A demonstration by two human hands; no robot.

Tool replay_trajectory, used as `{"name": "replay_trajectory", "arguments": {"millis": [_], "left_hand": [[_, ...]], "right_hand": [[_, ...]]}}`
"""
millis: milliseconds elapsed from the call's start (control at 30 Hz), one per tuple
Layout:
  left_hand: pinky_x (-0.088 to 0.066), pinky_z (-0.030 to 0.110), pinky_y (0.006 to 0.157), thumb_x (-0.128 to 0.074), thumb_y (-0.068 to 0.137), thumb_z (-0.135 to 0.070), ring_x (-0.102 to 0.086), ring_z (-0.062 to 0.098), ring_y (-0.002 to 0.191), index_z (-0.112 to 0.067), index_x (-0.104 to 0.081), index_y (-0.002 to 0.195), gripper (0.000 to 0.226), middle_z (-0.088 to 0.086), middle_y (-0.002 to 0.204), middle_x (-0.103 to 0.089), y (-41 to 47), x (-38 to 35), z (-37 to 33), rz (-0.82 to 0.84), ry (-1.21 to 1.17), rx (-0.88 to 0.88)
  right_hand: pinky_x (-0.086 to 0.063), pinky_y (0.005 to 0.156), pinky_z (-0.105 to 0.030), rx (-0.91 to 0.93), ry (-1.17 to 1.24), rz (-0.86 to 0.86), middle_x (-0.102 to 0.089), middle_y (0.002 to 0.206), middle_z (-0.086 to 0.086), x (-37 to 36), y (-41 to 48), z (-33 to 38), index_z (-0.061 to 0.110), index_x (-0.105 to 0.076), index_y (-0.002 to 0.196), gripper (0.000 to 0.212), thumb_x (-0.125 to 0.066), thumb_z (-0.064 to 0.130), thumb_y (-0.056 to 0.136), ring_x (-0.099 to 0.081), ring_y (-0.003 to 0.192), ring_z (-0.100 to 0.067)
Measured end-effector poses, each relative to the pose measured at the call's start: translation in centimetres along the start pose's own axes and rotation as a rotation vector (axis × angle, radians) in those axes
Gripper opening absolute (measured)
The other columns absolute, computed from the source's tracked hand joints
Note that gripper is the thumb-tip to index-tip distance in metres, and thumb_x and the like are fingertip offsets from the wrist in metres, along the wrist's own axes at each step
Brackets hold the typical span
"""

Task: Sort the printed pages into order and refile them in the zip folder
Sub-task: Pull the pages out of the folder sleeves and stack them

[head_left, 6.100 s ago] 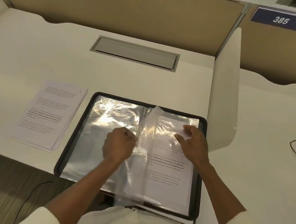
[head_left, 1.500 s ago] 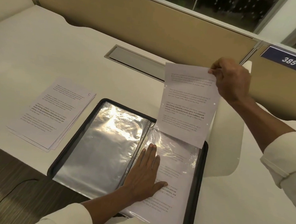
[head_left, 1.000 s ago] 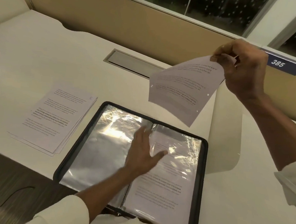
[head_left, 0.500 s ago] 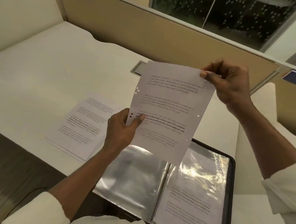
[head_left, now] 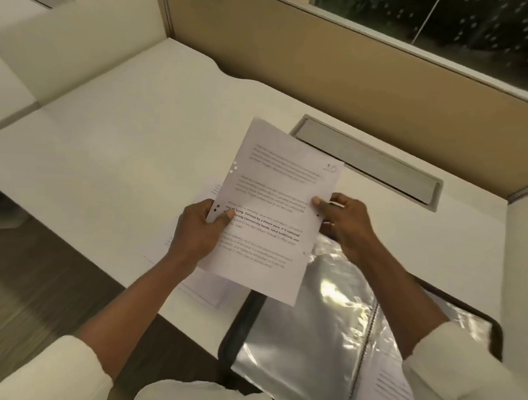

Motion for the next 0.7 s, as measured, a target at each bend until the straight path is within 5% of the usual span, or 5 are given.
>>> {"name": "replay_trajectory", "arguments": {"millis": [167,400,600,700], "left_hand": [[-0.061,0.037,0.072,-0.076,0.097,-0.038,-0.076,0.02,0.082,-0.019,-0.076,0.096,0.019,-0.005,0.091,-0.079,4.2,3.9,3.7,-0.05,0.178,0.082],[-0.058,0.038,0.07,-0.076,0.095,-0.039,-0.071,0.027,0.08,-0.015,-0.071,0.087,0.026,0.0,0.086,-0.073,7.6,6.1,7.9,-0.05,0.499,0.118],[-0.06,0.043,0.077,-0.075,0.091,-0.042,-0.069,0.034,0.082,-0.022,-0.061,0.077,0.029,0.004,0.088,-0.072,8.9,6.3,8.8,-0.089,0.67,0.173],[-0.059,0.044,0.08,-0.075,0.091,-0.044,-0.069,0.035,0.087,-0.022,-0.06,0.082,0.028,0.005,0.093,-0.072,9.0,5.9,8.4,-0.078,0.776,0.176]], "right_hand": [[-0.065,0.085,-0.047,-0.123,-0.038,0.008,-0.081,0.099,-0.012,-5.7,0.6,-5.3,-0.002,-0.071,0.108,0.019,-0.079,0.005,0.092,-0.079,0.092,-0.03],[-0.065,0.066,-0.03,-0.192,-0.174,-0.035,-0.077,0.103,-0.007,-10.4,1.1,-9.7,0.006,-0.069,0.11,0.018,-0.077,0.007,0.094,-0.079,0.083,-0.018],[-0.067,0.071,-0.046,-0.196,-0.27,-0.125,-0.074,0.101,-0.011,-11.3,2.1,-12.7,0.014,-0.064,0.101,0.022,-0.083,0.012,0.089,-0.078,0.082,-0.025],[-0.063,0.089,-0.049,-0.145,-0.388,-0.159,-0.073,0.09,0.001,-11.3,2.5,-13.7,0.028,-0.061,0.093,0.031,-0.088,0.024,0.079,-0.076,0.08,-0.019]]}}
Point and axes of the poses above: each hand's wrist, its own y-axis towards the middle knuckle, its own x-axis out of the back of the hand, z = x × y, the point moved 5 cm from there along y, towards the middle knuckle
